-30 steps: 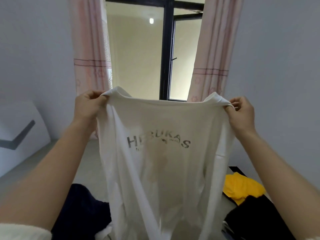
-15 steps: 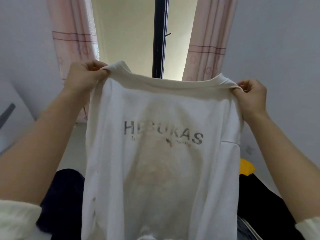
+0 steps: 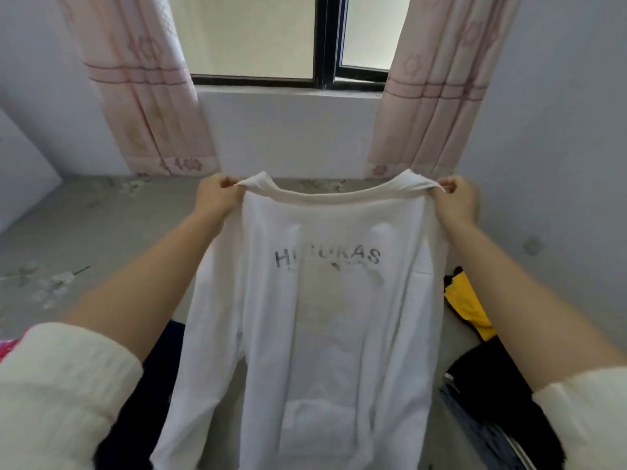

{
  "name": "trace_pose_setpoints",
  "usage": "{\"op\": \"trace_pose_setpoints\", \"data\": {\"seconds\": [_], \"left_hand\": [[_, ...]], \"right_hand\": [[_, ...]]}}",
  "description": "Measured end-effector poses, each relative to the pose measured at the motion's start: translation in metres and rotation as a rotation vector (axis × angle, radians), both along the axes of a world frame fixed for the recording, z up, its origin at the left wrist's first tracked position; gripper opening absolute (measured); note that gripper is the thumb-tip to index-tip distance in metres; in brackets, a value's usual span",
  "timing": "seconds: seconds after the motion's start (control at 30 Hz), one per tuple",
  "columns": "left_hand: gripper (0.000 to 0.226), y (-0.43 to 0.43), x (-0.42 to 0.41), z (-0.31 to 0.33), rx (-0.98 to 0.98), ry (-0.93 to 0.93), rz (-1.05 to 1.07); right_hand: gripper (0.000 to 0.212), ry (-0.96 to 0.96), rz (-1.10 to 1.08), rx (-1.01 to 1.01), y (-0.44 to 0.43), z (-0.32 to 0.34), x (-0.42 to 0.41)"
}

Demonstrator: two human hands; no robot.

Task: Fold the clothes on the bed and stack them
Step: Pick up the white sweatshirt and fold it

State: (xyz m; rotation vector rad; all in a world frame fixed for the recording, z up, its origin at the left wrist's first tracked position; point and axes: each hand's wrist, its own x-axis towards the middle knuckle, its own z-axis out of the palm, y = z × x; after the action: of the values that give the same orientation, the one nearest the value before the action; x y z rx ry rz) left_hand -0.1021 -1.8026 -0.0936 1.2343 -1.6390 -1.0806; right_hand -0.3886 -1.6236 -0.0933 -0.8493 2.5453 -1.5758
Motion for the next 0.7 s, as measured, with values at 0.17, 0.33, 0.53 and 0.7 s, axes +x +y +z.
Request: {"op": "trace_pose_setpoints", "data": {"seconds": [0.17, 0.33, 0.53, 0.7], "left_hand": [[0.082, -0.008, -0.024, -0.085, 0.142, -0.441, -0.136], [0.08, 0.054, 0.031, -0.221, 0.495, -0.644, -0.187], [0.067, 0.136, 0.079, -0.324, 0.734, -0.733, -0.263], [0.059, 0.171, 0.096, -0.392, 0.784, -0.647, -0.226]], "right_hand": [[0.061, 0.131, 0.16, 0.421, -0.039, -0.072, -0.002], [0.053, -0.194, 0.323, 0.761, 0.03, -0.232, 0.057], [0.078, -0.58, 0.157, 1.099, 0.126, -0.353, 0.13], [0.076, -0.773, -0.174, 0.961, 0.174, -0.422, 0.154]]}}
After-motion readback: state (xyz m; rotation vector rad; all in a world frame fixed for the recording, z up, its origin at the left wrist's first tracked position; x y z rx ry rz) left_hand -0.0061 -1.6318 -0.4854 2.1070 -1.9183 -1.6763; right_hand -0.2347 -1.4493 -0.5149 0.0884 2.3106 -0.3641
